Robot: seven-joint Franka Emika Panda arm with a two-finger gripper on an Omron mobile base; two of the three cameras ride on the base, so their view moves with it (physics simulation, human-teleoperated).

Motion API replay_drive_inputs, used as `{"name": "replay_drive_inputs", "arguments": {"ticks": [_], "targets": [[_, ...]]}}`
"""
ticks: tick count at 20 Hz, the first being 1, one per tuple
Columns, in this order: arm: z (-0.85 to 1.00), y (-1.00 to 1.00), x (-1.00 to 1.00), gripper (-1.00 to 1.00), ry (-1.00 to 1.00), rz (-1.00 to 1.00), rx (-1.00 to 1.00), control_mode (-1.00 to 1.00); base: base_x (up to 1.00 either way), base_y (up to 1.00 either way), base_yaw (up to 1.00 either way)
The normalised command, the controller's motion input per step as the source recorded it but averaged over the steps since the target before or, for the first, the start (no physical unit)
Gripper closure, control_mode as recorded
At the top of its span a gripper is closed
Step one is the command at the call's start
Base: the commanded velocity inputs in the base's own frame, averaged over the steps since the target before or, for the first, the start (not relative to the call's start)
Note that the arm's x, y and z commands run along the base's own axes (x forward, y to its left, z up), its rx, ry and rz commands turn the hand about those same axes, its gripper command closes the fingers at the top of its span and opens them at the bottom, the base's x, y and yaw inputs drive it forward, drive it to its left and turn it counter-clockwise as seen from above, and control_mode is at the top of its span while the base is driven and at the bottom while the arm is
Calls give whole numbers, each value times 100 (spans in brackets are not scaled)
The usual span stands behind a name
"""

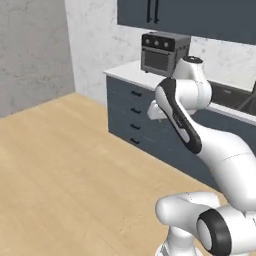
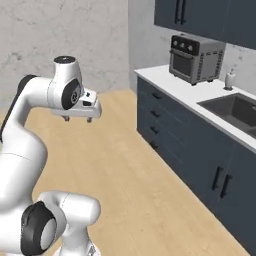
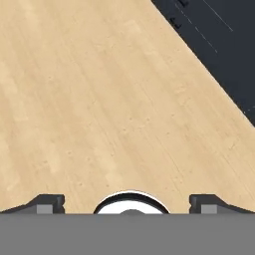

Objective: Navigate to the toaster oven.

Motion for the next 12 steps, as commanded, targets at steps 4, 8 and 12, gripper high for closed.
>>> {"name": "replay_drive_inputs", "arguments": {"ticks": [4,8,12], "targets": [[0,0,0,-100,0,0,0,100,59,2,-64],[0,0,0,-100,0,0,0,100,9,0,-87],[0,0,0,-100,0,0,0,100,23,18,-85]]}}
